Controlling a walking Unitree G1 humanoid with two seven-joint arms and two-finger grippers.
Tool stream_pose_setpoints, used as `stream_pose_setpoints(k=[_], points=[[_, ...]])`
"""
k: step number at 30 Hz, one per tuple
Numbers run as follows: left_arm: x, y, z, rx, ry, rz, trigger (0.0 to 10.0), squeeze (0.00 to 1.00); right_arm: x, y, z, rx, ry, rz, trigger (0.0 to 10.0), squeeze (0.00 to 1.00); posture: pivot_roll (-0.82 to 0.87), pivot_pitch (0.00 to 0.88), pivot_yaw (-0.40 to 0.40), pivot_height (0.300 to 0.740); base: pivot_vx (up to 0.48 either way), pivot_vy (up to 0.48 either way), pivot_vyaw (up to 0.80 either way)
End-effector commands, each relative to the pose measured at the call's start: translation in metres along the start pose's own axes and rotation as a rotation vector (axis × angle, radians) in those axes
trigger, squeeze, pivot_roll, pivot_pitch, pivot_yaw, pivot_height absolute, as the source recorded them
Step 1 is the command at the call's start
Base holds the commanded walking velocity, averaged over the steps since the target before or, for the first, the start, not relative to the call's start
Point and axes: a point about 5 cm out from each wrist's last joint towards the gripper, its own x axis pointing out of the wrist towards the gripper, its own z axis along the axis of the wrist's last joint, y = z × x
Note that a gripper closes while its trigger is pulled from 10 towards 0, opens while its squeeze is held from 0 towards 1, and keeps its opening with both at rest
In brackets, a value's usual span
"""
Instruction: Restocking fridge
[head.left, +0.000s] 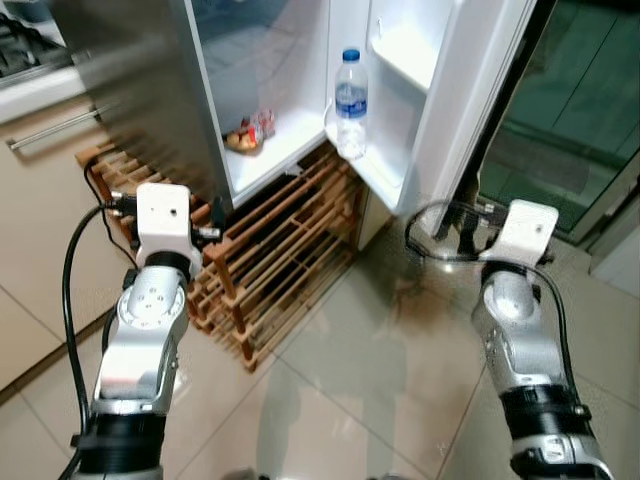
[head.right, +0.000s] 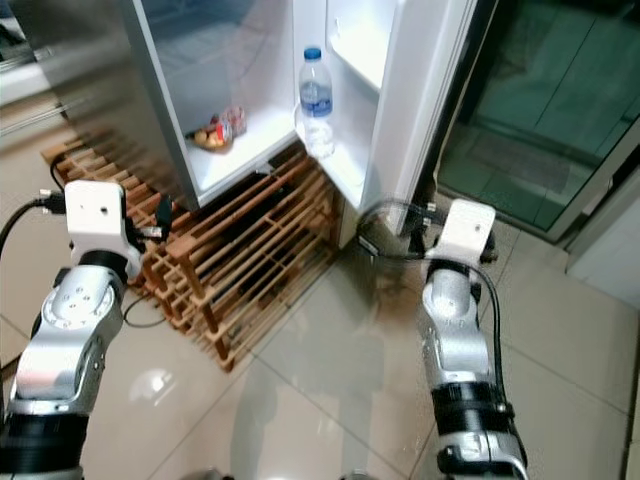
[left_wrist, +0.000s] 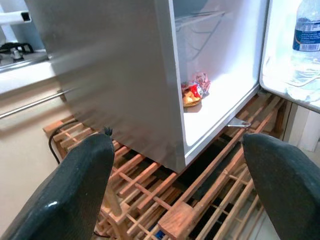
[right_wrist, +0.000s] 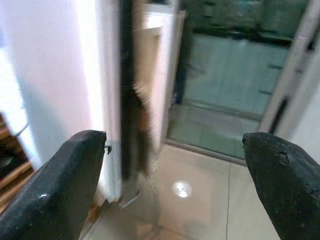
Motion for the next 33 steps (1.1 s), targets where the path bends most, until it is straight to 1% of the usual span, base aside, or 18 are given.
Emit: stream_pose_setpoints(k=[1, 4, 7, 9, 10, 11, 12, 13, 14, 17, 19, 21, 27, 31, 33], points=[[0.000, 0.001, 0.004, -0.015, -0.020, 0.003, 10.0, 0.00, -0.003, 0.001, 0.004, -0.023, -0.030, 0.023, 10.0, 0.00, 0.05, 0.000, -0.011, 0.740, 0.000, 0.000, 0.00], [-0.006, 0.000, 0.006, -0.038, -0.046, -0.025, 10.0, 0.00, -0.020, 0.003, 0.017, -0.061, -0.057, 0.091, 10.0, 0.00, 0.05, 0.000, -0.017, 0.740, 0.000, 0.000, 0.00], [-0.008, -0.001, 0.005, -0.044, -0.056, -0.034, 10.0, 0.00, -0.024, 0.004, 0.019, -0.078, -0.077, 0.117, 10.0, 0.00, 0.04, 0.000, -0.021, 0.740, 0.000, 0.000, 0.00], [-0.007, -0.006, 0.003, -0.068, -0.065, -0.046, 10.0, 0.00, -0.025, 0.008, 0.020, -0.079, -0.112, 0.139, 10.0, 0.00, 0.04, 0.000, -0.023, 0.740, 0.000, 0.000, 0.00], [-0.007, -0.010, 0.004, -0.089, -0.079, -0.060, 10.0, 0.00, -0.025, 0.012, 0.025, -0.097, -0.152, 0.171, 10.0, 0.00, 0.03, 0.000, -0.026, 0.740, 0.000, 0.000, 0.00], [-0.007, -0.010, 0.004, -0.089, -0.079, -0.060, 10.0, 0.00, -0.025, 0.012, 0.025, -0.097, -0.152, 0.171, 10.0, 0.00, 0.03, 0.000, -0.026, 0.740, 0.000, 0.000, 0.00], [-0.006, -0.016, 0.005, -0.107, -0.092, -0.079, 10.0, 0.00, -0.026, 0.016, 0.030, -0.113, -0.194, 0.199, 10.0, 0.00, 0.03, 0.000, -0.028, 0.740, 0.000, 0.000, 0.00], [-0.007, -0.024, 0.008, -0.131, -0.114, -0.128, 10.0, 0.00, -0.027, 0.019, 0.035, -0.131, -0.228, 0.219, 10.0, 0.00, 0.02, 0.000, -0.030, 0.740, 0.000, 0.000, 0.00], [-0.008, -0.032, 0.013, -0.132, -0.146, -0.188, 10.0, 0.00, -0.028, 0.019, 0.037, -0.135, -0.240, 0.222, 10.0, 0.00, 0.02, 0.000, -0.031, 0.740, 0.000, 0.000, 0.00], [-0.010, -0.042, 0.019, -0.121, -0.190, -0.284, 10.0, 0.00, -0.028, 0.014, 0.036, -0.128, -0.221, 0.204, 10.0, 0.00, 0.02, 0.000, -0.032, 0.740, 0.094, 0.000, 0.00], [-0.010, -0.047, 0.018, -0.126, -0.181, -0.340, 10.0, 0.00, -0.028, 0.009, 0.031, -0.135, -0.185, 0.193, 10.0, 0.00, 0.02, 0.000, -0.029, 0.740, 0.403, 0.000, 0.00], [-0.010, -0.048, 0.018, -0.124, -0.178, -0.345, 10.0, 0.00, -0.028, 0.009, 0.030, -0.134, -0.180, 0.194, 10.0, 0.00, 0.02, 0.000, -0.027, 0.740, 0.446, 0.000, 0.00], [-0.005, -0.055, 0.015, -0.119, -0.167, -0.363, 10.0, 0.00, -0.029, 0.008, 0.025, -0.117, -0.171, 0.196, 10.0, 0.00, 0.00, 0.000, -0.017, 0.740, 0.454, 0.000, -0.71], [0.001, -0.056, 0.014, -0.127, -0.145, -0.340, 10.0, 0.00, -0.028, 0.007, 0.021, -0.124, -0.160, 0.193, 10.0, 0.00, 0.00, 0.000, -0.015, 0.740, 0.480, 0.000, -0.70], [0.004, -0.054, 0.014, -0.106, -0.139, -0.317, 10.0, 0.00, -0.028, 0.007, 0.023, -0.133, -0.178, 0.199, 10.0, 0.00, 0.00, 0.000, -0.013, 0.740, 0.480, 0.000, -0.29]])
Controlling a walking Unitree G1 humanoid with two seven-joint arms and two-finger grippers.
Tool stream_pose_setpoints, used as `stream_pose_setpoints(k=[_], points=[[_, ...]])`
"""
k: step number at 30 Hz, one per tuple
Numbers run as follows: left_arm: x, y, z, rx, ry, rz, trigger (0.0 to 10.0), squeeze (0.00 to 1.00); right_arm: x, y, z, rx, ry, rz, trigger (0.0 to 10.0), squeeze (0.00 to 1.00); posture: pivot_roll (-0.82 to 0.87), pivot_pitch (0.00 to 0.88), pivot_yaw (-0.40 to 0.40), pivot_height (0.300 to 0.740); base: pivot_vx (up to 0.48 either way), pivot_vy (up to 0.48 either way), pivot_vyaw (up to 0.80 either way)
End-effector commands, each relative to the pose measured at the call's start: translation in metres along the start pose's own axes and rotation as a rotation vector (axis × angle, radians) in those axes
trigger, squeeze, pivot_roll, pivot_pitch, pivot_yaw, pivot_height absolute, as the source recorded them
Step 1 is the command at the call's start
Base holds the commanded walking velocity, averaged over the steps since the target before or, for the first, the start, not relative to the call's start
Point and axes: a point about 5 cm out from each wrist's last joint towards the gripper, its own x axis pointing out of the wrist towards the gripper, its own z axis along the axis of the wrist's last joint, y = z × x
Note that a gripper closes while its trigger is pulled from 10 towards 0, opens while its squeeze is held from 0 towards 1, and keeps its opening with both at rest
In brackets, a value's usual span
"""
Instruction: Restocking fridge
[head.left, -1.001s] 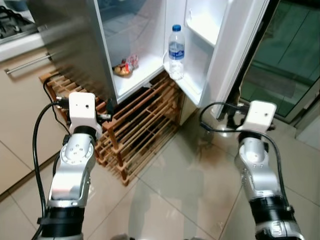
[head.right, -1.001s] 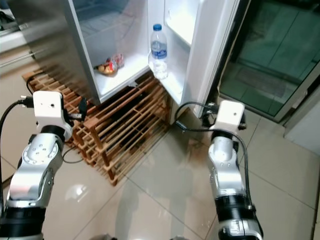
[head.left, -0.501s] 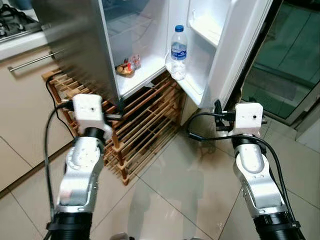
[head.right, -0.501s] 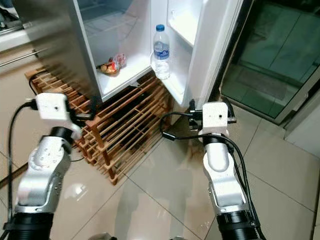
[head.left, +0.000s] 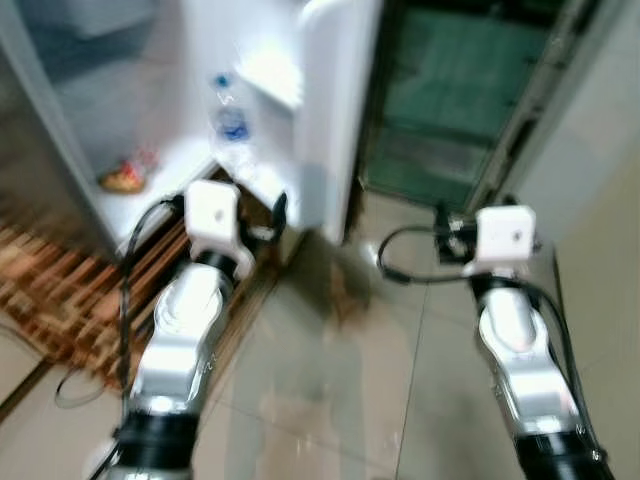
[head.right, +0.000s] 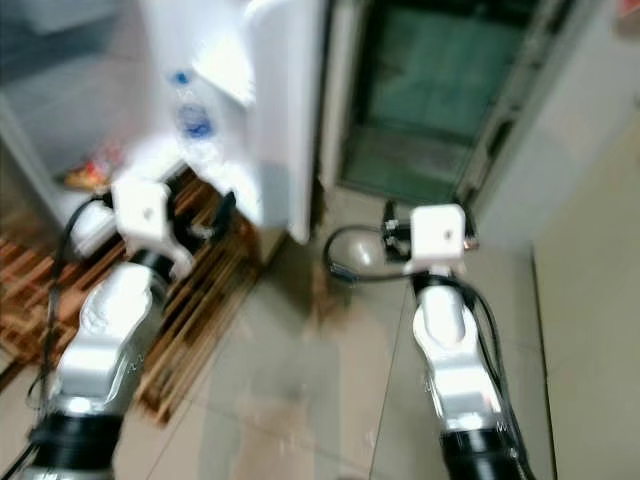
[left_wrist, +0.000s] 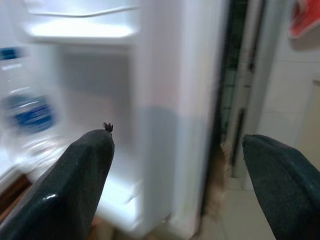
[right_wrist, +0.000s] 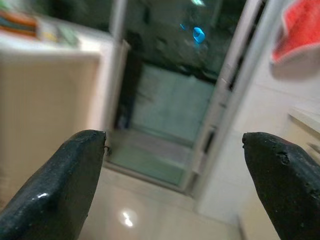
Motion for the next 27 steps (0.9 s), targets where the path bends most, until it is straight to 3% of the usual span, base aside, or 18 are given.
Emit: stream_pose_setpoints(k=[1, 2, 3, 5, 9, 12, 15, 16, 21, 23, 27], points=[[-0.001, 0.018, 0.000, 0.036, 0.014, 0.082, 10.0, 0.00, 0.004, 0.011, 0.012, 0.012, -0.054, 0.036, 10.0, 0.00, 0.00, 0.000, -0.013, 0.740, 0.480, 0.000, 0.00], [-0.001, 0.018, 0.000, 0.036, 0.014, 0.082, 10.0, 0.00, 0.004, 0.011, 0.012, 0.012, -0.054, 0.036, 10.0, 0.00, 0.00, 0.000, -0.013, 0.740, 0.480, 0.000, 0.00], [0.000, 0.033, -0.006, 0.032, 0.060, 0.203, 10.0, 0.00, 0.002, 0.011, 0.014, 0.009, -0.072, 0.039, 10.0, 0.00, -0.01, 0.000, -0.007, 0.740, 0.000, 0.000, 0.00], [0.000, 0.044, -0.012, 0.012, 0.100, 0.280, 10.0, 0.00, 0.000, 0.010, 0.016, 0.008, -0.080, 0.041, 10.0, 0.00, -0.02, 0.000, -0.004, 0.740, 0.000, 0.000, 0.00], [0.001, 0.057, -0.021, -0.054, 0.150, 0.355, 10.0, 0.00, -0.003, 0.005, 0.013, 0.007, -0.074, 0.032, 10.0, 0.00, -0.02, 0.000, -0.001, 0.740, 0.000, 0.000, 0.00], [0.005, 0.055, -0.017, -0.055, 0.130, 0.330, 10.0, 0.00, -0.004, 0.006, 0.013, 0.007, -0.072, 0.034, 10.0, 0.00, -0.03, 0.000, 0.004, 0.740, 0.000, 0.000, 0.00], [0.012, 0.048, -0.012, -0.120, 0.100, 0.249, 10.0, 0.00, -0.004, 0.008, 0.013, 0.008, -0.073, 0.037, 10.0, 0.00, -0.03, 0.000, 0.008, 0.740, 0.000, 0.000, 0.00], [0.019, 0.044, -0.006, -0.204, 0.081, 0.152, 10.0, 0.00, -0.004, 0.008, 0.013, 0.009, -0.073, 0.035, 10.0, 0.00, -0.03, 0.000, 0.013, 0.740, 0.000, 0.000, 0.00], [0.035, 0.044, -0.003, -0.179, 0.112, 0.085, 10.0, 0.00, -0.006, 0.009, 0.012, 0.014, -0.072, 0.036, 10.0, 0.00, -0.04, 0.000, 0.028, 0.740, 0.000, 0.000, 0.00], [0.046, 0.028, 0.000, -0.192, 0.113, 0.013, 10.0, 0.00, -0.006, 0.010, 0.011, 0.018, -0.069, 0.033, 10.0, 0.00, -0.05, 0.000, 0.036, 0.740, 0.000, 0.000, 0.00], [0.063, -0.020, 0.009, -0.236, 0.094, -0.167, 10.0, 0.00, -0.004, 0.010, 0.010, 0.020, -0.069, 0.023, 10.0, 0.00, -0.06, 0.000, 0.054, 0.740, 0.000, 0.000, 0.00]])
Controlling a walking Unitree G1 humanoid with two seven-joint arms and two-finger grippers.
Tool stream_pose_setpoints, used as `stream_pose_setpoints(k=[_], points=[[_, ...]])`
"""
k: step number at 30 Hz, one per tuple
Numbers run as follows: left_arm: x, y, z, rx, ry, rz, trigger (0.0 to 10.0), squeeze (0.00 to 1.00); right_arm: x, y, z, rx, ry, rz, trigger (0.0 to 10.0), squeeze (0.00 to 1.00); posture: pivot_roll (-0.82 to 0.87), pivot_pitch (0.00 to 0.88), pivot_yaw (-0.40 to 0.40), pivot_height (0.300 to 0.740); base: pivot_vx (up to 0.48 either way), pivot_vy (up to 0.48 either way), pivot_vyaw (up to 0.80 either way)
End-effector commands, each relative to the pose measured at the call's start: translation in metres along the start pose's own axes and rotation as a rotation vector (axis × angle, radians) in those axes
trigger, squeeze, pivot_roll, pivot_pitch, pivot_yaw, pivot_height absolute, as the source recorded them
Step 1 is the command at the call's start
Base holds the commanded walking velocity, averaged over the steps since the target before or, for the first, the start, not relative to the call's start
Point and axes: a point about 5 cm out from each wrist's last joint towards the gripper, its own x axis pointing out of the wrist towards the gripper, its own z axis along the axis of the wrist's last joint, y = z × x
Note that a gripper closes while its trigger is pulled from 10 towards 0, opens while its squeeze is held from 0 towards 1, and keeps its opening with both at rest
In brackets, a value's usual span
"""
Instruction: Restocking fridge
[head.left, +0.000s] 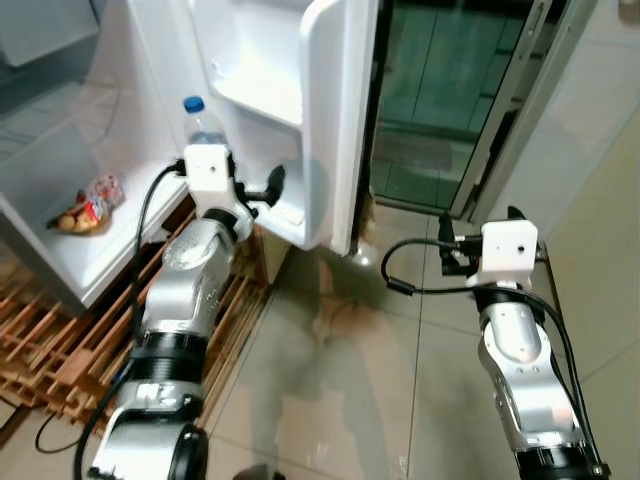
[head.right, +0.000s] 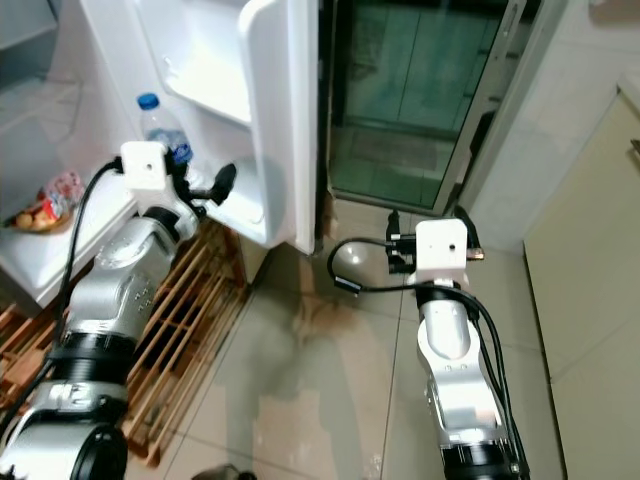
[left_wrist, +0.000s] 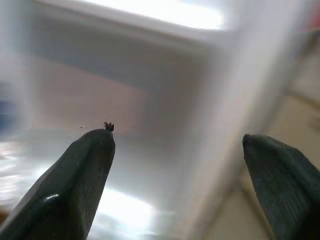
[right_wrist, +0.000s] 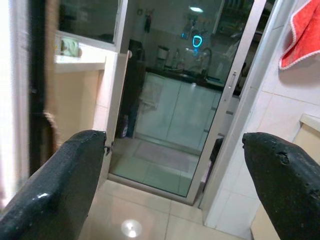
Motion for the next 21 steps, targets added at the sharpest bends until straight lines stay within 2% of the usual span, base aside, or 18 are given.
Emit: stream_pose_setpoints(k=[1, 2, 4, 5, 7, 9, 10, 11, 13, 21], points=[[0.009, -0.022, 0.004, 0.009, -0.004, -0.098, 10.0, 0.00, 0.002, -0.002, 0.003, -0.003, -0.016, -0.015, 10.0, 0.00, -0.06, 0.000, 0.054, 0.740, 0.000, 0.000, 0.00], [0.010, -0.028, 0.005, 0.006, -0.009, -0.126, 10.0, 0.00, 0.003, -0.002, 0.004, -0.004, -0.022, -0.020, 10.0, 0.00, -0.07, 0.000, 0.068, 0.740, 0.000, 0.000, 0.00], [0.009, -0.030, 0.005, 0.014, -0.010, -0.139, 10.0, 0.00, 0.003, -0.003, 0.005, -0.001, -0.029, -0.026, 10.0, 0.00, -0.07, 0.000, 0.072, 0.740, 0.000, 0.000, 0.00], [0.003, -0.021, 0.002, 0.070, -0.026, -0.090, 10.0, 0.00, 0.003, -0.003, 0.008, 0.007, -0.038, -0.033, 10.0, 0.00, -0.08, 0.000, 0.074, 0.740, 0.000, 0.000, 0.00], [-0.007, -0.006, 0.001, 0.129, -0.057, -0.015, 10.0, 0.00, 0.004, -0.002, 0.008, 0.011, -0.040, -0.033, 10.0, 0.00, -0.08, 0.000, 0.074, 0.740, 0.000, 0.000, 0.00], [-0.010, -0.003, 0.002, 0.138, -0.070, -0.004, 10.0, 0.00, 0.003, -0.002, 0.008, 0.010, -0.039, -0.034, 10.0, 0.00, -0.07, 0.000, 0.066, 0.740, 0.000, 0.000, 0.00], [-0.019, 0.008, 0.003, 0.151, -0.105, 0.055, 10.0, 0.00, 0.004, -0.003, 0.007, 0.013, -0.035, -0.032, 10.0, 0.00, -0.07, 0.000, 0.058, 0.740, 0.000, 0.000, 0.00], [-0.019, 0.008, 0.003, 0.151, -0.105, 0.055, 10.0, 0.00, 0.004, -0.003, 0.007, 0.013, -0.035, -0.032, 10.0, 0.00, -0.07, 0.000, 0.058, 0.740, 0.000, 0.000, 0.00], [-0.028, 0.019, 0.003, 0.142, -0.125, 0.122, 10.0, 0.00, 0.005, -0.003, 0.006, 0.016, -0.028, -0.018, 10.0, 0.00, -0.05, 0.000, 0.030, 0.740, 0.000, 0.000, 0.00], [-0.032, 0.020, 0.004, 0.162, -0.154, 0.164, 10.0, 0.00, 0.010, 0.000, 0.006, 0.010, -0.024, 0.028, 10.0, 0.00, -0.04, 0.000, 0.006, 0.740, 0.000, 0.000, 0.00]])
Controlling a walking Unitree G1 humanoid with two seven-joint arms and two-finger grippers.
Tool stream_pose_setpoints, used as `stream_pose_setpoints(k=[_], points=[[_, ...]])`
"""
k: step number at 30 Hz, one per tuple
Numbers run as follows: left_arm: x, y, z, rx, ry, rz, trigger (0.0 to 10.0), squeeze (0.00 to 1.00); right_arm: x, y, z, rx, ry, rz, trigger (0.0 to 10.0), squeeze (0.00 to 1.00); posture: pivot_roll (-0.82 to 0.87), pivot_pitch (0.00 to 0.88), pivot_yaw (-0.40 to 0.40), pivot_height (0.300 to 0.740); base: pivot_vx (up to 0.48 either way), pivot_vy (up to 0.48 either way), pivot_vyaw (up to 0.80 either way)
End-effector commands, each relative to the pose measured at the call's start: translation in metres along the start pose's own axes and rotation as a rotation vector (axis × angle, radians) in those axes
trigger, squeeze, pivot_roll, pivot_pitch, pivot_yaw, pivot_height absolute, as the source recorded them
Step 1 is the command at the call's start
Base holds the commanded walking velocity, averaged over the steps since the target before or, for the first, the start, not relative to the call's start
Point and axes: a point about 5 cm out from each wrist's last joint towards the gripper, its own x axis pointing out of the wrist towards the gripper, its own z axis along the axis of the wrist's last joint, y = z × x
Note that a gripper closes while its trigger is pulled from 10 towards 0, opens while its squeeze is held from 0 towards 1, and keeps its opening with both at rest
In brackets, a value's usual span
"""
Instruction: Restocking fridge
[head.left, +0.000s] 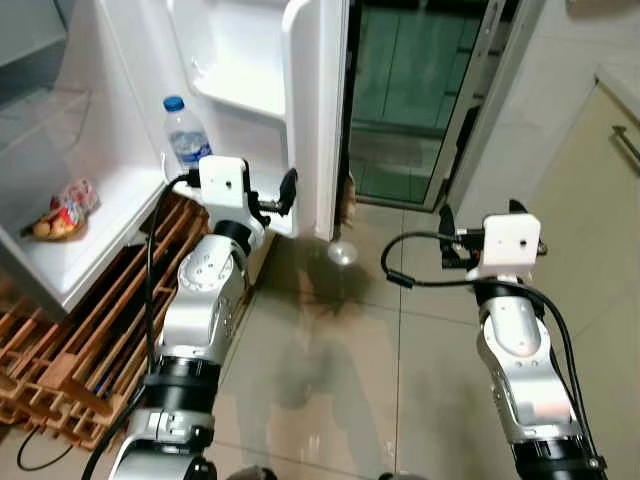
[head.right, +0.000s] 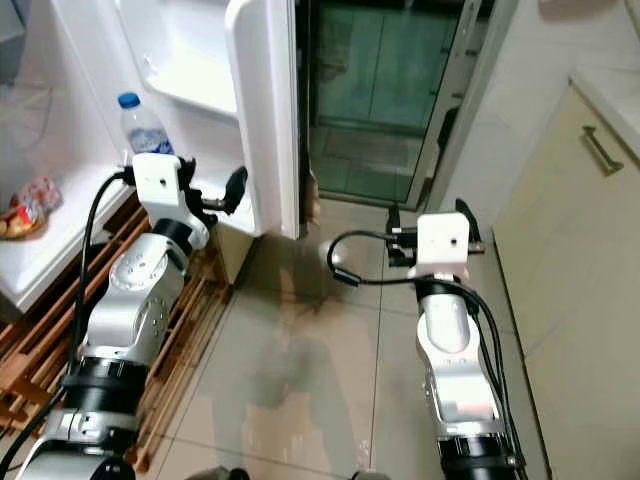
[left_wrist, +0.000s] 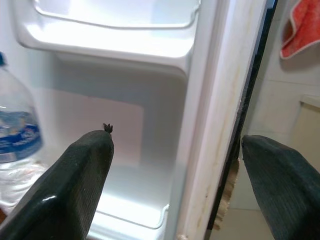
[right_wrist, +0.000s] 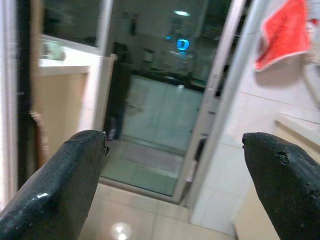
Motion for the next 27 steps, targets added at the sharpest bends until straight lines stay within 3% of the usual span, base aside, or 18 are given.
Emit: stream_pose_setpoints(k=[1, 6, 10, 17, 27], points=[[-0.001, 0.002, 0.005, 0.019, -0.024, 0.024, 10.0, 0.00, 0.005, 0.001, 0.003, 0.002, -0.012, 0.014, 10.0, 0.00, -0.03, 0.000, -0.002, 0.740, 0.000, 0.000, 0.00], [0.000, 0.006, 0.003, 0.020, -0.010, 0.059, 10.0, 0.00, 0.006, 0.000, 0.002, -0.004, -0.008, 0.015, 10.0, 0.00, -0.03, 0.000, -0.002, 0.740, 0.480, 0.000, 0.00], [0.005, -0.003, 0.006, 0.036, -0.024, 0.014, 10.0, 0.00, 0.004, 0.001, 0.002, 0.013, -0.012, -0.001, 10.0, 0.00, -0.05, 0.000, 0.016, 0.740, 0.480, 0.000, 0.23], [0.006, -0.005, 0.005, 0.032, -0.023, -0.002, 10.0, 0.00, 0.003, 0.000, 0.001, 0.011, -0.012, -0.005, 10.0, 0.00, -0.05, 0.000, 0.019, 0.740, 0.480, 0.000, 0.00], [0.001, -0.024, 0.007, 0.035, -0.061, -0.131, 10.0, 0.00, 0.001, -0.001, 0.000, 0.001, -0.003, -0.004, 10.0, 0.00, -0.05, 0.000, 0.016, 0.740, 0.399, -0.076, 0.00]])
